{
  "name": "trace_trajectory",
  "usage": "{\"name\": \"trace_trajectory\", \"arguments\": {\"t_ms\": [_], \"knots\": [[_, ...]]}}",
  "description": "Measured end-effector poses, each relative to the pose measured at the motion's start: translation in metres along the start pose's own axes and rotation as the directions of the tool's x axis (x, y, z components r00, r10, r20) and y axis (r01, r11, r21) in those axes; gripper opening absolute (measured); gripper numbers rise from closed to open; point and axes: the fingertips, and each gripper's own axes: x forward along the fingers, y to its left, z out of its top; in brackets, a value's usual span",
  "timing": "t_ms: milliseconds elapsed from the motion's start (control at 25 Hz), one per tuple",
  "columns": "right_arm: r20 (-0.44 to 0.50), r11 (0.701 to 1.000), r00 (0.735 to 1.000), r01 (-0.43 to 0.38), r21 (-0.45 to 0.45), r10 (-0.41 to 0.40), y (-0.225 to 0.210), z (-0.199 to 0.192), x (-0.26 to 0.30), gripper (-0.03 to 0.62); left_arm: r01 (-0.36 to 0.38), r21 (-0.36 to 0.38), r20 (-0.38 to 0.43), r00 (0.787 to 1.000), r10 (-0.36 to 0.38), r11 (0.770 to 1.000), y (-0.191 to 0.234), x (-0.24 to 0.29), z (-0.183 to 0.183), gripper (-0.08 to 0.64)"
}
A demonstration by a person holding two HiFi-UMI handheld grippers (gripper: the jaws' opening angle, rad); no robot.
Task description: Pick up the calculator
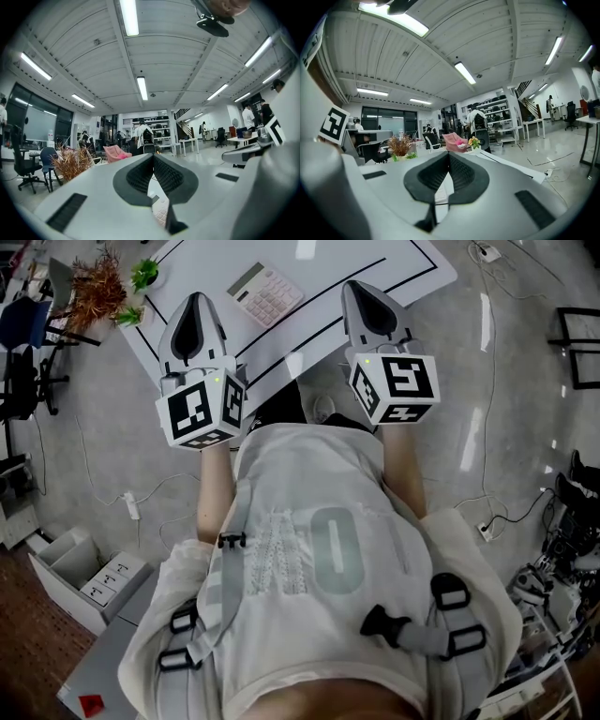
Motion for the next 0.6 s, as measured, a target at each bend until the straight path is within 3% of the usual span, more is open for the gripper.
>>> {"name": "trace_trajectory", "arguments": {"t_ms": [600], "knots": [[-0.011, 0.998, 1.0, -0.013, -0.064, 0.012, 0.01, 0.005, 0.024, 0.008, -0.027, -0.034, 0.049, 0.998, 0.028, 0.999, 0.028, 0.017, -0.006, 0.02]]}}
